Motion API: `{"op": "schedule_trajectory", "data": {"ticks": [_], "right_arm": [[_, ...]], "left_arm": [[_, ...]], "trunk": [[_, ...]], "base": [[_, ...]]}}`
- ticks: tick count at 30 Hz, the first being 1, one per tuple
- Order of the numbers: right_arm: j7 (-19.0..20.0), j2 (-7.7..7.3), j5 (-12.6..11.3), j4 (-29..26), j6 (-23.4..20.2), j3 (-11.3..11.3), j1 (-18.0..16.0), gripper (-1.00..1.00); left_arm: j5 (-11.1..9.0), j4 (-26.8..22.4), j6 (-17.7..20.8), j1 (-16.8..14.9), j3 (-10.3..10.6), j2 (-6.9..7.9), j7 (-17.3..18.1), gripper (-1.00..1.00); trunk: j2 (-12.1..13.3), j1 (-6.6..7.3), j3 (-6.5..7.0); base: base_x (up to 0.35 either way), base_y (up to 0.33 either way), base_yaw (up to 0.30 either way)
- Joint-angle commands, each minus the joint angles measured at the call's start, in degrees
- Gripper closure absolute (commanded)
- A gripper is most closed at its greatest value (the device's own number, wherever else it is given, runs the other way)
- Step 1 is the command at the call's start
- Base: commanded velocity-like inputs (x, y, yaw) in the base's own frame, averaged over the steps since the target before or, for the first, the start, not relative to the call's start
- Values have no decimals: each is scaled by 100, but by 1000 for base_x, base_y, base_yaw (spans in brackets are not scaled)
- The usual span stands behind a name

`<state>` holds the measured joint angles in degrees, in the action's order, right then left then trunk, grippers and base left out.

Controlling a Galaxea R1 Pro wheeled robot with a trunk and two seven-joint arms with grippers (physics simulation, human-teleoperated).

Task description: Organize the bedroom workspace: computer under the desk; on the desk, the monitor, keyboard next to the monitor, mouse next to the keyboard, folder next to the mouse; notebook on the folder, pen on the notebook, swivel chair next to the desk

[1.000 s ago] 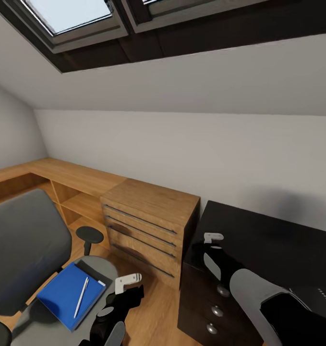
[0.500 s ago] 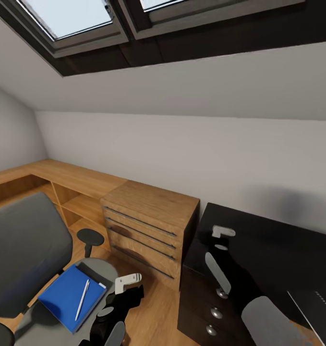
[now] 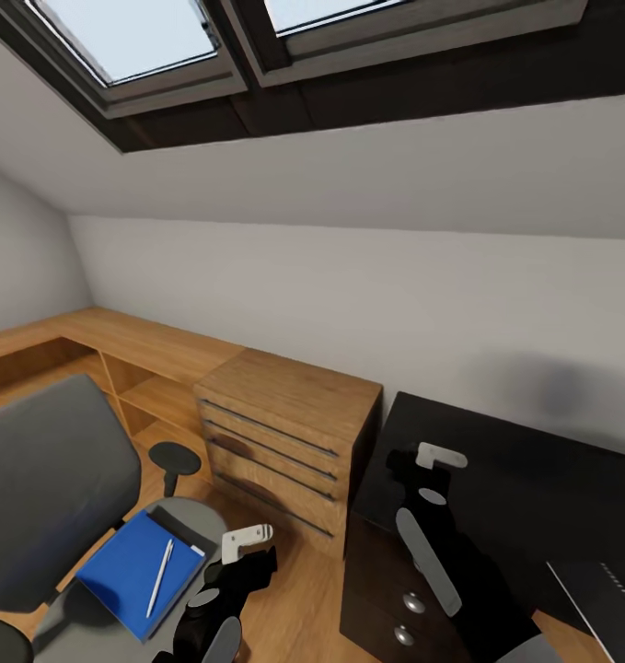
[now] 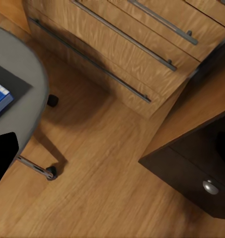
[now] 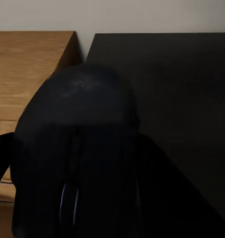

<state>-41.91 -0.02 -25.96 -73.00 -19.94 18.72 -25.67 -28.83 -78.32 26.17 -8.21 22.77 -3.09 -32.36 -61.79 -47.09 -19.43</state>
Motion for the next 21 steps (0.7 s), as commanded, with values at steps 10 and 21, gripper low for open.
{"op": "schedule_trajectory", "data": {"ticks": [10,21], "right_arm": [[-45,37,-65,5,21,1,-4,100],[-45,35,-67,11,39,-1,-5,100]], "left_arm": [[-61,-8,19,-5,8,2,-51,-100],[-61,-1,15,-5,8,2,-51,-100]], "trunk": [[398,220,183],[799,439,395]], "base": [[-272,0,-87],[-337,0,-270]]}}
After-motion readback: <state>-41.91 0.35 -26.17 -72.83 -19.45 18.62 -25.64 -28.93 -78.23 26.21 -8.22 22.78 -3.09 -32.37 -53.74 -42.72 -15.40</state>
